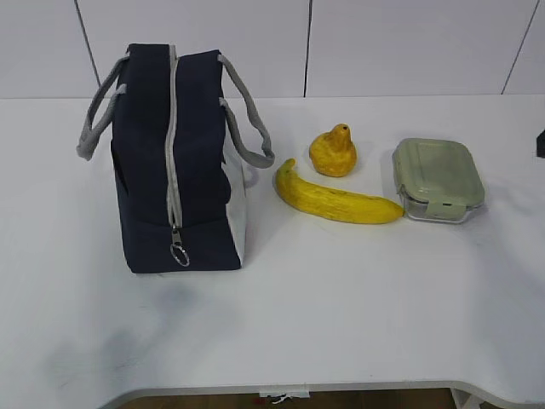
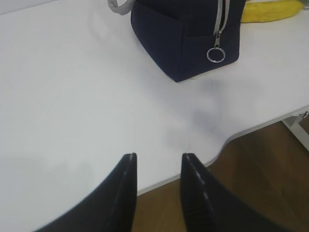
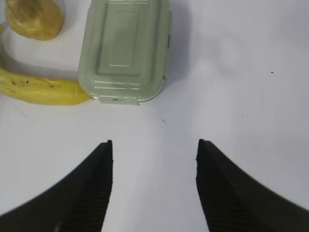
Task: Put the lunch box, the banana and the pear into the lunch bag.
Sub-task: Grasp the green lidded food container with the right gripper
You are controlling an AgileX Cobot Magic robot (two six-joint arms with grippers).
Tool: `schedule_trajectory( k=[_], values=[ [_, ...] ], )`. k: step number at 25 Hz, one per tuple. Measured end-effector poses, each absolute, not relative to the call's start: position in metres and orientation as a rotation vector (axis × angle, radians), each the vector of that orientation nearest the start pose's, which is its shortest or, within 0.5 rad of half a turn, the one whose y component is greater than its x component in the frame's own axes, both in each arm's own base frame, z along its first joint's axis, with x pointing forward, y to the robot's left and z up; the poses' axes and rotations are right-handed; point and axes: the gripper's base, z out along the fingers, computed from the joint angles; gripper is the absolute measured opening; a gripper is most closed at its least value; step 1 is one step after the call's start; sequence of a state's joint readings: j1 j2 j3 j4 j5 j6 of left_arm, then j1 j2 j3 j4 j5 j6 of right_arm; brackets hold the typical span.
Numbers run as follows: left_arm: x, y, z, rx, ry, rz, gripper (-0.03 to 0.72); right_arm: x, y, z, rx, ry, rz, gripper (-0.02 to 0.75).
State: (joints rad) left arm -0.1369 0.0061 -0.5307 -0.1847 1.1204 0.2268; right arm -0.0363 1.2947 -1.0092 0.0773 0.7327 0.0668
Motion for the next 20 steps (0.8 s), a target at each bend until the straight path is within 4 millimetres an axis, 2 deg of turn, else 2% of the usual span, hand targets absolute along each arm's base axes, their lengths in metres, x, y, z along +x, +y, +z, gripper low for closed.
schedule_trajectory(
  k=[3,9,15,20],
  values=[
    [-0.013,-0.013,0.282,0.392,2.032,-0.167,0.234,0.280,-0.014,0.302,0.202,2.500,0.174,0.447],
    [-0.013,-0.013,0.282,0.390,2.032,-0.168,0.235,0.305,-0.038,0.290,0.222,2.489,0.436,0.447],
    [-0.013,-0.013,0.282,0.389,2.033,-0.168,0.234,0.323,-0.076,0.269,0.317,2.424,0.737,0.447],
    [-0.013,-0.013,0.282,0.389,2.033,-0.168,0.235,0.337,-0.099,0.250,0.292,2.331,1.023,0.447]
  ],
)
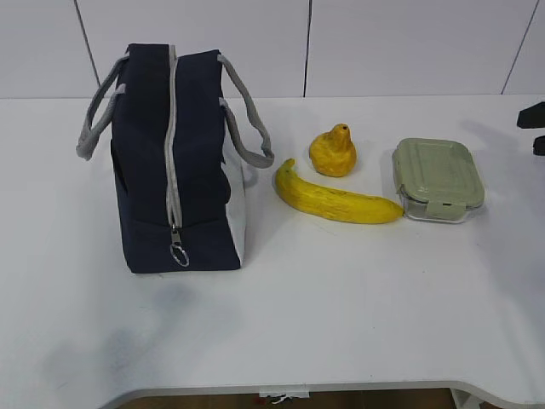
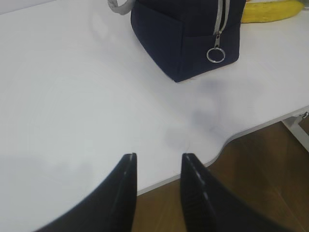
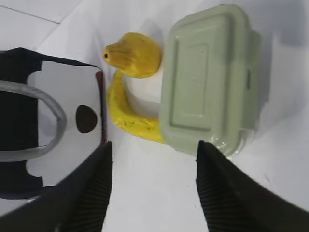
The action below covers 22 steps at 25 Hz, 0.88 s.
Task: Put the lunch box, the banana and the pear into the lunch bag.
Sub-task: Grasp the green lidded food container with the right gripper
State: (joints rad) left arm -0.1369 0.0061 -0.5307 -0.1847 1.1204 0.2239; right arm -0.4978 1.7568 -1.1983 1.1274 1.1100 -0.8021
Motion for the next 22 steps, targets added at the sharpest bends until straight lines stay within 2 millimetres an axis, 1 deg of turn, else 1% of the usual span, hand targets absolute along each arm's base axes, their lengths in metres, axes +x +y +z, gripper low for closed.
schedule_trajectory(
  k=[2,3,5,9,13,20,22],
  values=[
    [-0.013,-0.013,0.282,0.387,2.033,-0.169,0.235,0.346,-0.106,0.239,0.287,2.303,1.113,0.447],
    [-0.013,-0.013,0.282,0.385,2.033,-0.171,0.235,0.351,-0.109,0.234,0.282,2.295,1.131,0.447],
    [-0.013,-0.013,0.282,0.380,2.035,-0.174,0.236,0.364,-0.116,0.220,0.296,2.295,1.150,0.447],
    [-0.012,-0.012,0.282,0.354,2.040,-0.170,0.239,0.378,-0.126,0.196,0.330,2.310,1.177,0.438],
    [-0.012,-0.010,0.282,0.317,2.049,-0.156,0.239,0.384,-0.129,0.187,0.341,2.316,1.188,0.435],
    [-0.012,-0.009,0.282,0.299,2.052,-0.151,0.239,0.383,-0.129,0.186,0.331,2.331,1.179,0.435],
    [-0.012,-0.009,0.282,0.299,2.052,-0.151,0.239,0.384,-0.130,0.181,0.335,2.338,1.186,0.435]
  ],
)
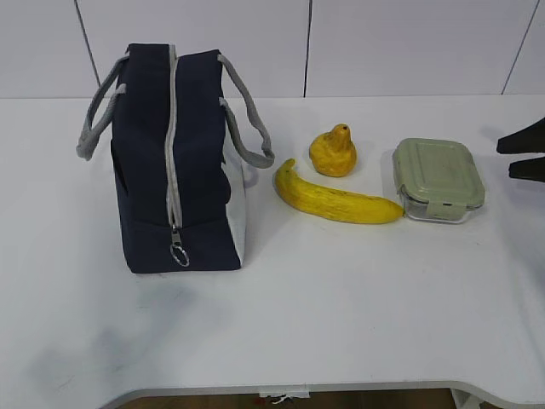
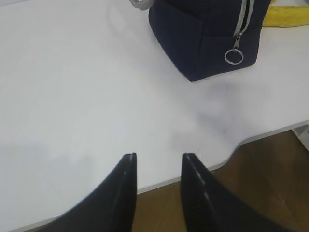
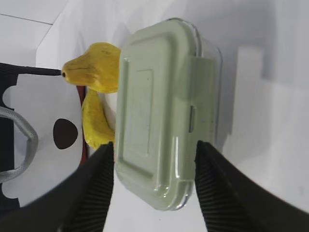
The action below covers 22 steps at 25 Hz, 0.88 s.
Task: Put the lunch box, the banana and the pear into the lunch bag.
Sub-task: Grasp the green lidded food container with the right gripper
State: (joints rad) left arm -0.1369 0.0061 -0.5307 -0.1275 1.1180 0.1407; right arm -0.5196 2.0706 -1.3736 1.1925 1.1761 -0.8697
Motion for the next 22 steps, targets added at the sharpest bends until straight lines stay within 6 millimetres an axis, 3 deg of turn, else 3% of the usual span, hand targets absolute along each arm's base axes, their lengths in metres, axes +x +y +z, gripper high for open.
schedule_trajectory(
  k=[5,9,16,22],
  values=[
    [-0.012,-0.009,0.282,0.297,2.050,-0.152,0.239,0.389,-0.132,0.166,0.359,2.353,1.208,0.481],
    [-0.012,-0.009,0.282,0.296,2.049,-0.152,0.239,0.393,-0.135,0.165,0.352,2.348,1.201,0.539],
    [-0.011,-0.009,0.282,0.295,2.047,-0.152,0.239,0.403,-0.137,0.161,0.337,2.347,1.199,0.552],
    [-0.011,-0.009,0.282,0.295,2.047,-0.149,0.239,0.411,-0.122,0.153,0.304,2.369,1.228,0.552]
  ],
)
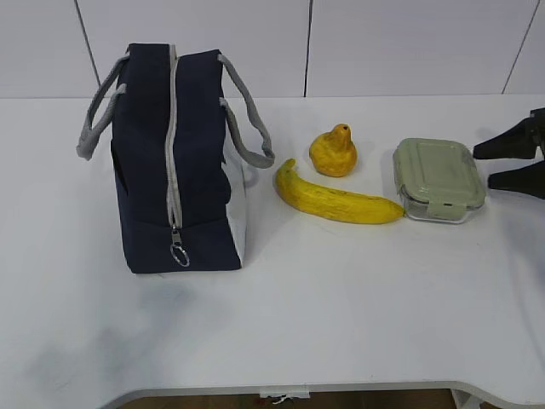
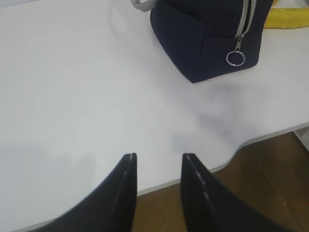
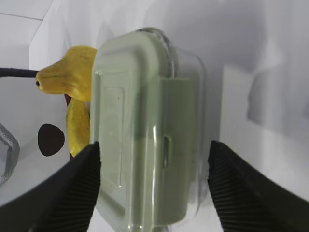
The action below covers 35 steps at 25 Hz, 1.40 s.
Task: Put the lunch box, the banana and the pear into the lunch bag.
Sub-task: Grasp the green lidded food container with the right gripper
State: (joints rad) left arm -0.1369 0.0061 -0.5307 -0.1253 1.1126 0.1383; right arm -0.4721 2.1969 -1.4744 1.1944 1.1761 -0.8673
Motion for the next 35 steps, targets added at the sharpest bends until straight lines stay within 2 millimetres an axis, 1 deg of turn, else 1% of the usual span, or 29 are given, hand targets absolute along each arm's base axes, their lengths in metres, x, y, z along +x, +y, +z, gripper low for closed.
schedule_trajectory(
  k=[4,15,23,31,35],
  values=[
    [-0.011,-0.009,0.282,0.295,2.047,-0.148,0.239,0.413,-0.115,0.152,0.286,2.377,1.238,0.552],
    [-0.011,-0.007,0.282,0.294,2.048,-0.127,0.239,0.420,-0.096,0.126,0.293,2.412,1.305,0.553],
    [-0.011,-0.007,0.282,0.292,2.049,-0.118,0.239,0.423,-0.097,0.127,0.314,2.380,1.321,0.553],
    [-0.011,-0.007,0.282,0.291,2.049,-0.119,0.239,0.423,-0.097,0.124,0.323,2.381,1.328,0.550],
    [-0.011,-0.007,0.282,0.291,2.049,-0.119,0.239,0.423,-0.097,0.123,0.325,2.382,1.327,0.495]
  ],
)
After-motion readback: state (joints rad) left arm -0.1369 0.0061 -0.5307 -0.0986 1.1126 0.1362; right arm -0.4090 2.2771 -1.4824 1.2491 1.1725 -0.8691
